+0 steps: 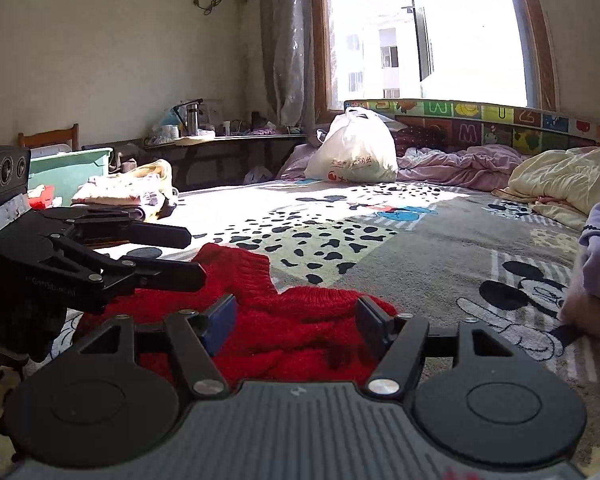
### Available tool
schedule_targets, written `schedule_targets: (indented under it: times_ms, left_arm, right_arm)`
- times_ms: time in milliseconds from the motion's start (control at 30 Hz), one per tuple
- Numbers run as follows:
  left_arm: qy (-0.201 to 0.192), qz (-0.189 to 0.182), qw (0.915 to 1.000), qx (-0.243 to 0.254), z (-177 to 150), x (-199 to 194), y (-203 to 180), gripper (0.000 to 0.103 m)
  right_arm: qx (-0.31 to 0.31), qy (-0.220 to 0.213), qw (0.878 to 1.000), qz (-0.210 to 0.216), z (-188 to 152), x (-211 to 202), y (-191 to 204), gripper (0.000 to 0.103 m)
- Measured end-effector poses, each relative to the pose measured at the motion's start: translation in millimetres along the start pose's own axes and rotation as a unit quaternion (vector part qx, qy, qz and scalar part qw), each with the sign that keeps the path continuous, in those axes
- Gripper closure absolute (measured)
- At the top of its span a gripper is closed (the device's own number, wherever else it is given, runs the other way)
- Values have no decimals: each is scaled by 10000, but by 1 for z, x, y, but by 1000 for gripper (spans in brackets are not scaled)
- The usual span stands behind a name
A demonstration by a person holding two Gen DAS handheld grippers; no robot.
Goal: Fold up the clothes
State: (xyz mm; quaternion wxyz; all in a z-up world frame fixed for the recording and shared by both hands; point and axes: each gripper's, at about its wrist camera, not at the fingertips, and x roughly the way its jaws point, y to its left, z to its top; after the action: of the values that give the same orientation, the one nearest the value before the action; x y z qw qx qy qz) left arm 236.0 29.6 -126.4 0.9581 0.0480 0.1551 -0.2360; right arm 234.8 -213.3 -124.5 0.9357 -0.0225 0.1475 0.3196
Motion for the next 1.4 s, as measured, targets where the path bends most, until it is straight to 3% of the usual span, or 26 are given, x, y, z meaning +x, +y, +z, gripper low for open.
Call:
schedule_targets:
  times_ms: [133,233,433,567,667,733,800,900,967,1133,1233,1267,1400]
  left_arm:
    - [635,-38,9978,-181,-7,19,9,31]
    - [741,0,9971,-152,-12,22,8,31]
    - [869,67,9962,-70,-16,30,3,30]
    - [815,137,9964,-168,-14,24,1,29]
    - [554,245,9945,-857,-4,0,8,29]
    - [265,285,9909,-1286,2,-23,14,23]
    - [174,191,9839,-1769,1,-38,24,19]
    - [259,173,9646,-2620,-8,-47,40,19]
    - [403,-6,9469,-3191,-15,-47,50,19]
    - [787,-302,9149,-3949,-25,-37,58,19]
    - [1151,-287,8994,-4207,-30,-24,60,19]
    - [1235,-268,8981,-4213,-31,-20,58,17]
    - [1371,-164,9069,-3980,-23,-2,45,10]
  right_arm:
    - [470,307,9980,282,-9,22,-18,37]
    - [558,607,9957,425,-15,33,-20,36]
    - [476,810,9949,377,-22,41,-12,36]
    - [498,807,9949,329,-22,40,-11,36]
    - [393,599,9973,135,-20,29,-5,38]
    - [903,242,9956,-12,-17,10,-12,38]
    - [1870,-2,9824,2,-20,-10,-29,35]
    - [3032,64,9529,-23,-33,-27,-48,32]
    - [3438,125,9390,35,-41,-31,-50,31]
    - [4235,219,9046,431,-58,-27,-44,25]
    - [4366,441,8980,336,-66,-14,-44,24]
    - [4351,476,8986,308,-67,-10,-43,24]
    - [4077,729,9098,265,-59,8,-37,18]
